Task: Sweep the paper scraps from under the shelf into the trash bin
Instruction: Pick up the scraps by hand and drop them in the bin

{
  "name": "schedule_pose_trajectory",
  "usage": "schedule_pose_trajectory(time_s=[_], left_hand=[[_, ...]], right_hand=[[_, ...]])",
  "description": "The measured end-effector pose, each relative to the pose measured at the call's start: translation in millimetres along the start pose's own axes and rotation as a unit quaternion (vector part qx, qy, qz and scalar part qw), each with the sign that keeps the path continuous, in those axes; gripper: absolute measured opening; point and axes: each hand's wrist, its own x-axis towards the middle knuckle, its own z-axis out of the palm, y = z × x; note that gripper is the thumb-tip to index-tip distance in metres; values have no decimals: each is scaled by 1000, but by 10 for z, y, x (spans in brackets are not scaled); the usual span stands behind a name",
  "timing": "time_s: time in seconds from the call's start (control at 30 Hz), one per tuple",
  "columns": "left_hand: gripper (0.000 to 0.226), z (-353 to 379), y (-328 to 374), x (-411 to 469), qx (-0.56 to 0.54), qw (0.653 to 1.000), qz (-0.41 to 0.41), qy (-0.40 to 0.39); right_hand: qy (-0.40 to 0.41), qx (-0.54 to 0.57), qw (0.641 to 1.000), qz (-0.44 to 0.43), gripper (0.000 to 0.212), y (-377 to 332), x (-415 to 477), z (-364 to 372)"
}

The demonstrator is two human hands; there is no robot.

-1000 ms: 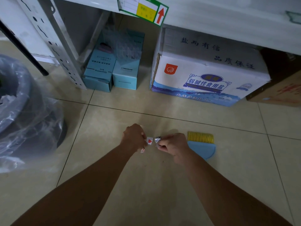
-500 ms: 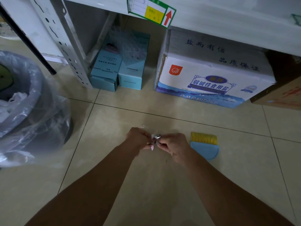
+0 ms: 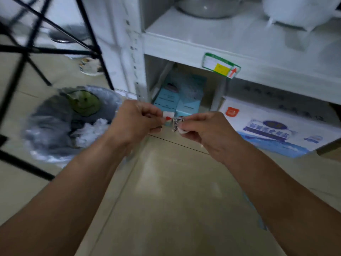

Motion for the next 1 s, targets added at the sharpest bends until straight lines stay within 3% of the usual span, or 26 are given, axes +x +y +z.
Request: schedule_pose_trajectory(time_s=[0.13,0.3,0.47,0.53,0.6,0.67,0.77,0.9,1.0], left_hand=[[5,-879,322,-112,77,990,38,113],[9,-1734,265,-45,161,965,-1,206],[7,-1786,-66,69,253,955,-55,148],[7,-1759,-139,103,233,963,-66,119],[9,-1745,-174,144,221,967,-67,106],[11,-1730,-193,168,216,969,-70,102],[15,-1708,-213,168,224,966,-63,108],[16,-1640,-234,119,271,957,-35,97],[15,-1630,-248,78,336,938,-7,86]], right_hand=[[-46,-55,995,-69,9,-382,22,775],[-83,-148,981,-98,7,-534,230,1685],[-109,-327,936,-77,23,-316,458,2103],[-115,-363,921,-85,15,-222,496,2125],[-105,-382,913,-94,9,-160,519,2092],[-83,-376,918,-99,19,-142,538,2041],[-60,-370,920,-117,10,-183,520,1972],[-101,-317,936,-115,14,-175,496,1939],[-126,-407,889,-165,15,-133,476,1937]])
